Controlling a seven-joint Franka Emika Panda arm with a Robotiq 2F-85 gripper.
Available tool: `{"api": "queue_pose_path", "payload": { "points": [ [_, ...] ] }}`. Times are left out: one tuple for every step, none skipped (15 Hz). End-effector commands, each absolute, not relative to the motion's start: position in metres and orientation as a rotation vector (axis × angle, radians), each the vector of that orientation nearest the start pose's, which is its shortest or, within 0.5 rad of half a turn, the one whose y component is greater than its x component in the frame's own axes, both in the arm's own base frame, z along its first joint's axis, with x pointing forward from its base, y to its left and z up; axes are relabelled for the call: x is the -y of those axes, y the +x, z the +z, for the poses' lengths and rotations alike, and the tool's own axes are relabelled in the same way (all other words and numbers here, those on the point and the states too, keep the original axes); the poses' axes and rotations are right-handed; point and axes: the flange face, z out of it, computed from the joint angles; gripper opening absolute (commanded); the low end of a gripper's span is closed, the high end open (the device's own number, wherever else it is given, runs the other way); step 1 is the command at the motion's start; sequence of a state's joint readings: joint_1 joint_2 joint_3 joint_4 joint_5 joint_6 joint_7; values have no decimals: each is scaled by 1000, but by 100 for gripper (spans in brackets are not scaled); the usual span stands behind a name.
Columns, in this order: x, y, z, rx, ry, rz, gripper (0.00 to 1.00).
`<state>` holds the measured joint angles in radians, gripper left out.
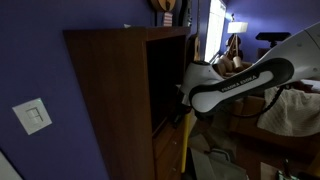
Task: Open the top drawer
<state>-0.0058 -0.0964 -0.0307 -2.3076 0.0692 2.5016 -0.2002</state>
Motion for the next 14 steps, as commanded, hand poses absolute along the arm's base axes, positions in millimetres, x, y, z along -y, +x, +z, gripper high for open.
{"api": "queue_pose_path", "payload": {
  "points": [
    [22,525,414,195,-3071,-502,3],
    [22,525,414,198,-3071,-498,4],
    [21,523,416,204,-3063,-495,4],
    [20,522,417,211,-3059,-492,4],
    [17,520,419,222,-3045,-484,4],
    [16,517,420,239,-3028,-471,4],
    [15,515,419,252,-3012,-455,4],
    [13,512,419,270,-2996,-446,4],
    [13,511,418,281,-2982,-439,4],
    [13,509,417,291,-2972,-427,4],
    [13,507,416,298,-2969,-418,4],
    [14,505,415,307,-2966,-399,4],
    [15,503,415,308,-2973,-373,4],
    [16,502,414,305,-2976,-350,4]
  ]
}}
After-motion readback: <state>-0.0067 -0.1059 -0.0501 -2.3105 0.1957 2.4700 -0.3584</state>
